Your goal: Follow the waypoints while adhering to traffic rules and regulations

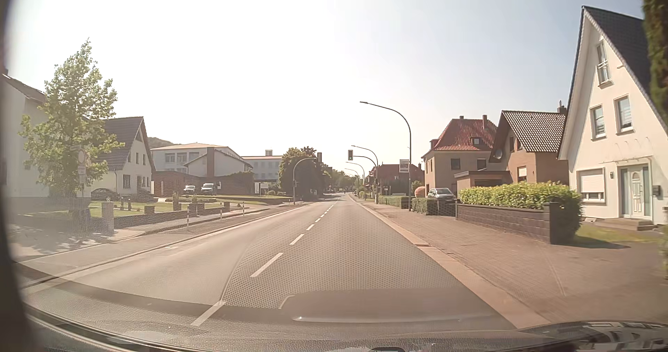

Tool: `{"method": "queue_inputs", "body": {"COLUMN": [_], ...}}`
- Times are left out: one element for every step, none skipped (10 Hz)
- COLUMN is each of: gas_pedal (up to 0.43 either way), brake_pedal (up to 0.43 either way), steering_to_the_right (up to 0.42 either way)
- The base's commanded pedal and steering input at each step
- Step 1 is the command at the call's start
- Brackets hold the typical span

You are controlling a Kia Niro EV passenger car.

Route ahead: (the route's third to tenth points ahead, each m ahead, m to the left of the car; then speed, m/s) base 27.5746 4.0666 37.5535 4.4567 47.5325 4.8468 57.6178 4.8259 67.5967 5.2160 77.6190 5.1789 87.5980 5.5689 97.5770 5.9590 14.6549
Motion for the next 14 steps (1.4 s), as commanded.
{"method": "queue_inputs", "body": {"gas_pedal": [0.11,0.118,0.118,0.118,0.118,0.118,0.118,0.13,0.13,0.138,0.138,0.15,0.157,0.157], "brake_pedal": [0.0,0.0,0.0,0.0,0.0,0.0,0.0,0.0,0.0,0.0,0.0,0.0,0.0,0.0], "steering_to_the_right": [-0.009,-0.008,-0.007,-0.007,-0.007,-0.007,-0.007,-0.006,-0.006,-0.006,-0.006,-0.005,-0.005,-0.005]}}
